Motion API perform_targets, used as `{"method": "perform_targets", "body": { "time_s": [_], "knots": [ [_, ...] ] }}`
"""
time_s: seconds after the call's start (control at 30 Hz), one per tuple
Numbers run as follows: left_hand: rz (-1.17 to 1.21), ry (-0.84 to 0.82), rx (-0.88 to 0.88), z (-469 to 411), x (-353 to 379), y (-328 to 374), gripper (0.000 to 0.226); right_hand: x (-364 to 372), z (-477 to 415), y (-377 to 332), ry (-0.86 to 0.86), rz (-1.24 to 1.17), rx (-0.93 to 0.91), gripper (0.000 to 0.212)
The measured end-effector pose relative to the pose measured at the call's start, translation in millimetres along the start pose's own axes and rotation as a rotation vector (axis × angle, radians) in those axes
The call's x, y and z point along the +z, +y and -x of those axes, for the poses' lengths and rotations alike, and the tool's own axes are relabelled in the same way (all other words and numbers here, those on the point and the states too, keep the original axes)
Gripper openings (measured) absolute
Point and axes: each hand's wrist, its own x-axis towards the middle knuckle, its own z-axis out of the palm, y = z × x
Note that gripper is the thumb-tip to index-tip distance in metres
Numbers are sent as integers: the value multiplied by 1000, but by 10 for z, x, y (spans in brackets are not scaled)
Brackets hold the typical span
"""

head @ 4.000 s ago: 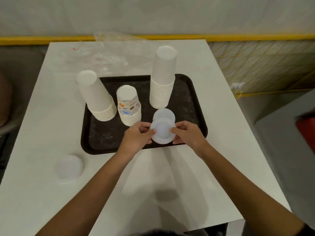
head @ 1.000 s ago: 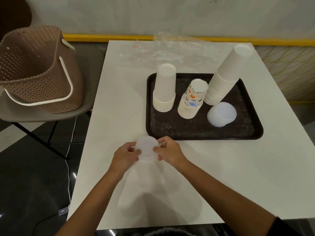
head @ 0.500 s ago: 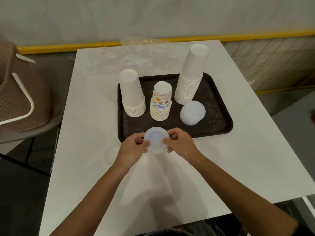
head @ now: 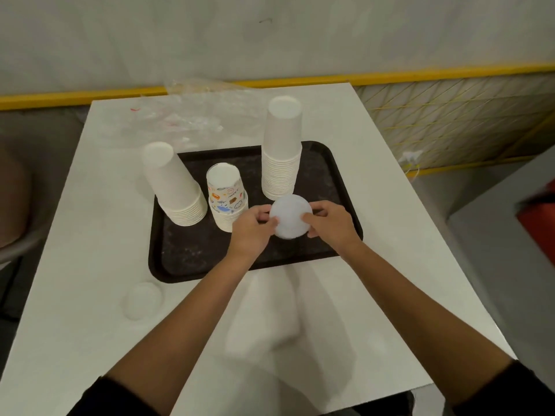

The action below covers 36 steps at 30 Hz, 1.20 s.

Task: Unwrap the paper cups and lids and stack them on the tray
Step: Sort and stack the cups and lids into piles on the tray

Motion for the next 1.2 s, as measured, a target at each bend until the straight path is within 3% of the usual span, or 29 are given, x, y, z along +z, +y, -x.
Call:
{"method": "perform_targets", "body": {
  "time_s": [0.33, 0.77, 1.0, 1.2],
  "knots": [
    [-68, 112, -64, -109, 106, -12, 42, -7, -345, -24, -58, 67, -8, 31],
    [-102, 39, -89, 270, -189, -239, 31, -25, -100, 59, 33, 19, -25, 28],
    [-117, 104, -68, 503, -634, -475, 20, 339, 296, -52, -52, 37, -11, 26],
    [-196, 213, -44, 691, -1105, -665, 21, 944, 621, -231, -234, 95, -35, 14]
  ]
}}
